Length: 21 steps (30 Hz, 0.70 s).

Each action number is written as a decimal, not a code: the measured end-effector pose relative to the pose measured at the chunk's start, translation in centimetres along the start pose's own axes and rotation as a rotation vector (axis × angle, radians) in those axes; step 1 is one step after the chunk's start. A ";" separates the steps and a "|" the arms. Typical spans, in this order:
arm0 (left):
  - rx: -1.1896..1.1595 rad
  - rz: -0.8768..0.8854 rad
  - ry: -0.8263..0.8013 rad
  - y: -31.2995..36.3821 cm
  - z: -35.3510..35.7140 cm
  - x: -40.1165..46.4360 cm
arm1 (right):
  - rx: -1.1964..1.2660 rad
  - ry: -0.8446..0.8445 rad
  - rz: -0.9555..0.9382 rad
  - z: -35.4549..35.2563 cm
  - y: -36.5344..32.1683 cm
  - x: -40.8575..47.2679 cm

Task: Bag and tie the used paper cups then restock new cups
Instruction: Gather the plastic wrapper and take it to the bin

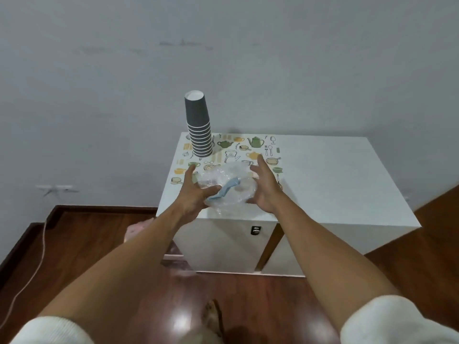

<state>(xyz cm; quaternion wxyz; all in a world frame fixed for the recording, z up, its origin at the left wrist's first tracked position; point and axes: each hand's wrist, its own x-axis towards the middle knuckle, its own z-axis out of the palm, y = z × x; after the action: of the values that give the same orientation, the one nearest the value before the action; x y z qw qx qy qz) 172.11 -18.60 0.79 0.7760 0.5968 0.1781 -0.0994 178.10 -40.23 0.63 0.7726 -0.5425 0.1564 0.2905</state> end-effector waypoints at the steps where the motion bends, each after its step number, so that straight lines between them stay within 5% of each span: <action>1: 0.037 0.029 0.051 0.1 -0.9 -0.5 | -0.056 -0.083 0.070 0.5 0.7 -0.2; 4: 0.124 0.123 0.169 0.8 -4.3 -1.5 | -0.143 -0.245 0.101 3.8 2.3 -0.7; 7: 0.069 0.063 0.244 1.8 -8.6 -1.9 | -0.126 -0.140 -0.020 8.2 3.0 0.2; 11: -0.060 -0.122 0.098 2.4 -15.3 -2.1 | -0.238 -0.096 -0.131 15.1 4.7 2.3; 21: -0.052 -0.167 0.317 4.8 -34.9 0.4 | -0.402 0.059 -0.170 34.1 11.9 8.3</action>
<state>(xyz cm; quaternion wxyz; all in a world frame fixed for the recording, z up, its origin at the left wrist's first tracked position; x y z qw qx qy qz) 168.76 16.23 -2.91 0.7425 0.5677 0.3498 -0.0635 174.72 -3.37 -0.58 0.6657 -0.7051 0.0713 0.2336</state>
